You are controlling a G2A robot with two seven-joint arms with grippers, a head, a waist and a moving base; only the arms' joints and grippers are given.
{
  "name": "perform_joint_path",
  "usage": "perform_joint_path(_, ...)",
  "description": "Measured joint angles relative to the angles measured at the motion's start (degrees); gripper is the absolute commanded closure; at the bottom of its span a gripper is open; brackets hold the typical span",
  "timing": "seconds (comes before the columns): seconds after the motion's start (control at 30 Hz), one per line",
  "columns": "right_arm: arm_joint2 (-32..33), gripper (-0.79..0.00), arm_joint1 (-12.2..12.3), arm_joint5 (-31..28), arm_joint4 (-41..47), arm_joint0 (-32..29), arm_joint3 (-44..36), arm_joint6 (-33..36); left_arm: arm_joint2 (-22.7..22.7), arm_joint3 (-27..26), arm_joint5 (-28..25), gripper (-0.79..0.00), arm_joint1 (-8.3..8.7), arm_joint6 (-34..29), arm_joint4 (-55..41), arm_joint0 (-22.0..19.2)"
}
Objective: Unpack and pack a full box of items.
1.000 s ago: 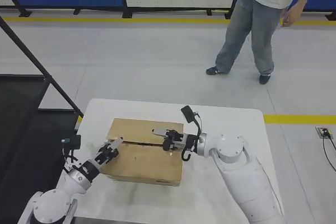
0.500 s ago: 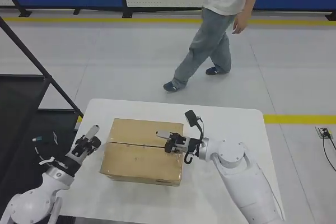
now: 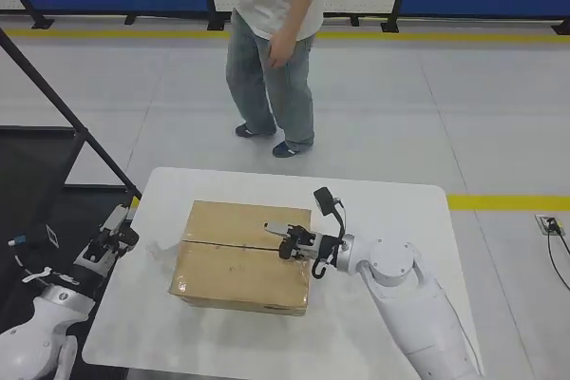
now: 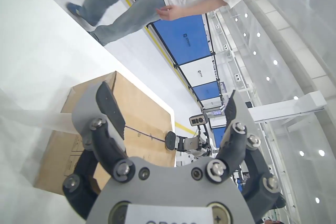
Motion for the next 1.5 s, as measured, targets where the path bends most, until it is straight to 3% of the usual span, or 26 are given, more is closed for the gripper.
perform_joint_path(0.33, -0.96, -0.785, 0.28, -1.40, 0.12, 0.87, 1.58, -1.77, 4.65, 10.26, 7.81, -0.785, -1.24, 7.15, -7.20, -4.23)
perform_joint_path(0.43, -1.03, -0.785, 0.41, -2.37, 0.39, 0.95, 2.19, -1.73, 6.75, 13.97, 9.21, -0.785, -1.36, 6.16, -6.09, -5.79)
perform_joint_path(0.5, -1.10, -0.785, 0.51, -2.58, 0.56, 1.02, 2.39, -1.63, 7.89, 15.86, 9.51, -0.785, -1.19, 2.08, -4.90, -6.76)
perform_joint_path(0.57, -1.26, -0.785, 0.61, -2.56, 0.50, 1.08, 2.54, -1.49, 7.97, 16.40, 9.31, -0.785, -1.09, -0.66, -4.77, -7.04)
perform_joint_path(0.83, -1.89, -0.785, 0.87, -2.19, 0.84, 1.75, 3.35, -1.35, 8.83, 16.42, 9.11, -0.785, -1.23, 0.49, -3.78, -6.38)
perform_joint_path(1.03, -2.62, -0.785, 0.93, -1.93, 1.27, 2.55, 4.01, -1.50, 10.60, 20.60, 10.93, -0.785, -1.91, -0.32, -9.48, -6.96)
perform_joint_path(1.33, -3.81, -0.785, 1.02, -1.04, 1.34, 4.14, 4.09, -1.39, 12.91, 25.81, 10.59, -0.785, -2.79, -1.06, -15.44, -10.29)
perform_joint_path(1.5, -4.45, -0.785, 1.07, -0.64, 1.36, 4.54, 3.80, -1.63, 15.74, 29.26, 11.57, -0.785, -3.55, 0.36, -17.56, -14.48)
